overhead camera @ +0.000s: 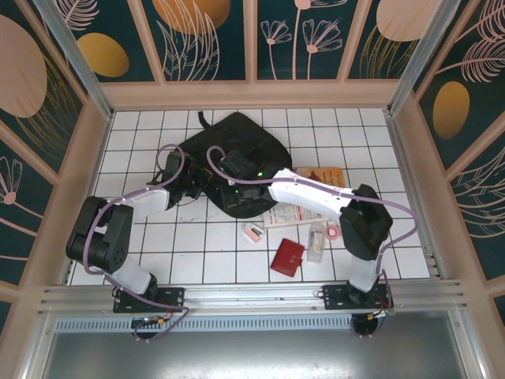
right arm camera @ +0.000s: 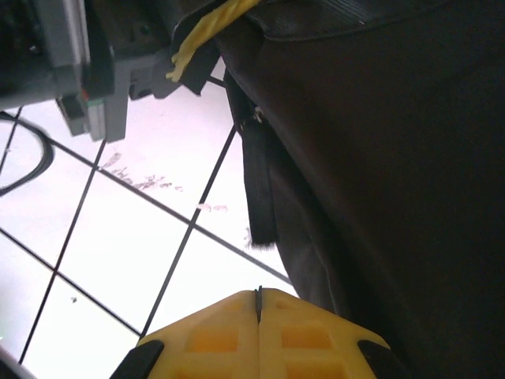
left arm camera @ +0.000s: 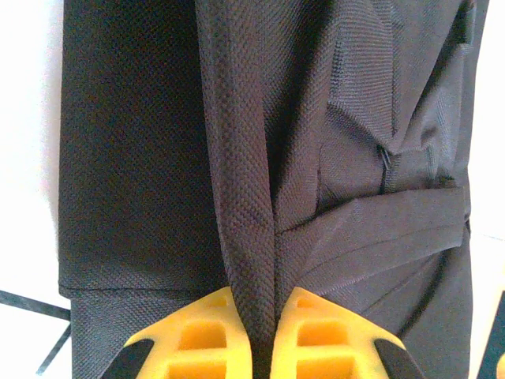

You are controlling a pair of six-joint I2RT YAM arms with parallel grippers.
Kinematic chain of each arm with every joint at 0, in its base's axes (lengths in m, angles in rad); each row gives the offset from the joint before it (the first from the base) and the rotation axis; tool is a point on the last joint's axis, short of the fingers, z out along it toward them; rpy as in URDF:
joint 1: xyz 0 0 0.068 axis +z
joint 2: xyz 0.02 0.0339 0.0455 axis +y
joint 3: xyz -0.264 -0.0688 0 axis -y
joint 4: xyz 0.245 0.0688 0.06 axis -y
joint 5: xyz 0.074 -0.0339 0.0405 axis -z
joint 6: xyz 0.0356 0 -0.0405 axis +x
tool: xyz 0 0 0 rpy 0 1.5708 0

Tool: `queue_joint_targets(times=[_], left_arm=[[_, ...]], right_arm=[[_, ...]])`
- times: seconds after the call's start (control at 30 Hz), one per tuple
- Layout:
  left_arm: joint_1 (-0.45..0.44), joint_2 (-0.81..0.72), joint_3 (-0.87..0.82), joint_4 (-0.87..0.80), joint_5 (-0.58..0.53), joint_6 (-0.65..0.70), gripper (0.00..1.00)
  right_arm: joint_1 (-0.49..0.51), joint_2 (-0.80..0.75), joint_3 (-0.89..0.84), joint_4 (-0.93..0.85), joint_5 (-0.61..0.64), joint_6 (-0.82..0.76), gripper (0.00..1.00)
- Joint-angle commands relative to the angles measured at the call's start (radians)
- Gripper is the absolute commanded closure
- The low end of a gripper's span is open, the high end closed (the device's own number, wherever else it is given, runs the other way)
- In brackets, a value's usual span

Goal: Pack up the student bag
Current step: Unzip the student bag at the center of the table.

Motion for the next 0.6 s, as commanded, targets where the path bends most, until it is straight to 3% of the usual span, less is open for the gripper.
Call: queue_joint_targets(times=[0.0, 0.3, 0.4, 0.57], left_arm=[[0.020, -0.022, 0.022, -0.078, -0.094, 0.048, 1.00], [0.034, -0.024, 0.032, -0.092, -0.072, 0.069, 1.00], [0.034, -0.023, 0.023, -0.077, -0.045, 0.052, 1.00], [0.034, -0.033, 0.021, -0.071, -0.018, 0.038, 1.00]], right_arm=[[0.005, -0.077, -0.036, -0.045, 0.013, 0.027, 1.00], [0.012, -0.174, -0.112, -0.069, 0.014, 0.034, 1.00], [0.025, -0.129, -0.062, -0.072, 0.021, 0.025, 0.75], [0.031, -0.006, 0.054, -0.071, 0.017, 0.009, 0.63]])
